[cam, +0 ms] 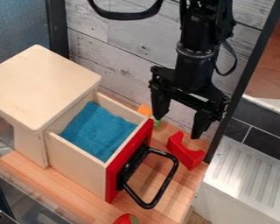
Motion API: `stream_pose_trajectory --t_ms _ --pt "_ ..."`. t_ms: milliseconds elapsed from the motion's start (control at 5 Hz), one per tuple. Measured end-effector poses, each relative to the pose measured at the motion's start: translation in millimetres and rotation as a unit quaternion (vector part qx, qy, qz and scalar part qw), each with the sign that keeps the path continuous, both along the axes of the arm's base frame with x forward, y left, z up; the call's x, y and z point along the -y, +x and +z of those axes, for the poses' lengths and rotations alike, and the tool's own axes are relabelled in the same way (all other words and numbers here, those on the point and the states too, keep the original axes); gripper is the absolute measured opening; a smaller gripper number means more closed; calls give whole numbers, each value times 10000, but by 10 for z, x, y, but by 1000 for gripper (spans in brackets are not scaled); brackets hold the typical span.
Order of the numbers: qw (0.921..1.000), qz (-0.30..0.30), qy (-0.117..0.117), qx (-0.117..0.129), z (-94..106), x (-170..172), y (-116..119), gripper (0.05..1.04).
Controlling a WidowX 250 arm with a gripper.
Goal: Close the drawer
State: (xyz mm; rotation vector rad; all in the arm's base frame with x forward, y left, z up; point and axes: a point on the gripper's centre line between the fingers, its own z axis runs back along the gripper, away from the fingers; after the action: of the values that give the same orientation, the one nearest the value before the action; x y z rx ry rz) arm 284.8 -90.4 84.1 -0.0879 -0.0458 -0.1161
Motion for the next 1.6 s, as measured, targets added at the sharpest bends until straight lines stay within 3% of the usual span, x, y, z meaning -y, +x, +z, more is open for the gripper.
stream_pose_trajectory --t_ms 200,400,600,800,1000,1200,1400,1600 --pt "9999 -63 1 -144 -79 7 -21 999" --pt "9903 -1310 -210 -418 -225 6 -43 999" --pt "9647 -2503 -70 -813 -334 -17 35 999" --pt "9254 -3662 165 -963 -344 60 56 999" --pt "8715 -4754 355 -1150 -437 174 20 999" --pt "8039 -5792 471 -1268 -536 242 -148 999" --pt "7675 -6234 600 -1369 -579 177 -378 999" --pt "7608 -6243 831 -1567 -654 95 -545 999"
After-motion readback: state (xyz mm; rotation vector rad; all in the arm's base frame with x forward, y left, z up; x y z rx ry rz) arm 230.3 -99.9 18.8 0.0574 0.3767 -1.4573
